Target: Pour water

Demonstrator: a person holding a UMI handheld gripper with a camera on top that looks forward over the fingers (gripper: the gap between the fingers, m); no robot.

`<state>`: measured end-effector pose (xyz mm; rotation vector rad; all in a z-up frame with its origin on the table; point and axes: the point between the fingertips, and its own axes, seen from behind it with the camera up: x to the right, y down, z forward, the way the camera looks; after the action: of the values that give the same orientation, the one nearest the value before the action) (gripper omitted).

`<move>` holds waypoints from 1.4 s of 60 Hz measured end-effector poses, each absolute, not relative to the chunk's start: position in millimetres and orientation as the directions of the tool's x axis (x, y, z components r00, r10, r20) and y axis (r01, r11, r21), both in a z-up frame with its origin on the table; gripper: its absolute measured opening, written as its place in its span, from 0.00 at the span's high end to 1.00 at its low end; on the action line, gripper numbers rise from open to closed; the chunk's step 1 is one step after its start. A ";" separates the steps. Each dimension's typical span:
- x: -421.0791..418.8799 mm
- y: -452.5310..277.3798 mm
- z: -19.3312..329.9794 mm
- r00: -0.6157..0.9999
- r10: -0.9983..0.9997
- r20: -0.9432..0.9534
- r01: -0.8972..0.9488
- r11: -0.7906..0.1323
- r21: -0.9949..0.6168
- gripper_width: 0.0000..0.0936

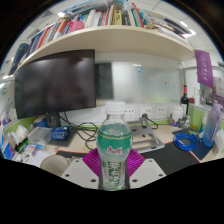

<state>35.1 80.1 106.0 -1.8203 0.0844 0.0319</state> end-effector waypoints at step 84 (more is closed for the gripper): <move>-183.5 -120.3 259.3 0.999 0.004 -0.039 -0.037 -0.227 -0.973 0.09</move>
<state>-183.5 -120.3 259.3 -1.7994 0.0239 0.0377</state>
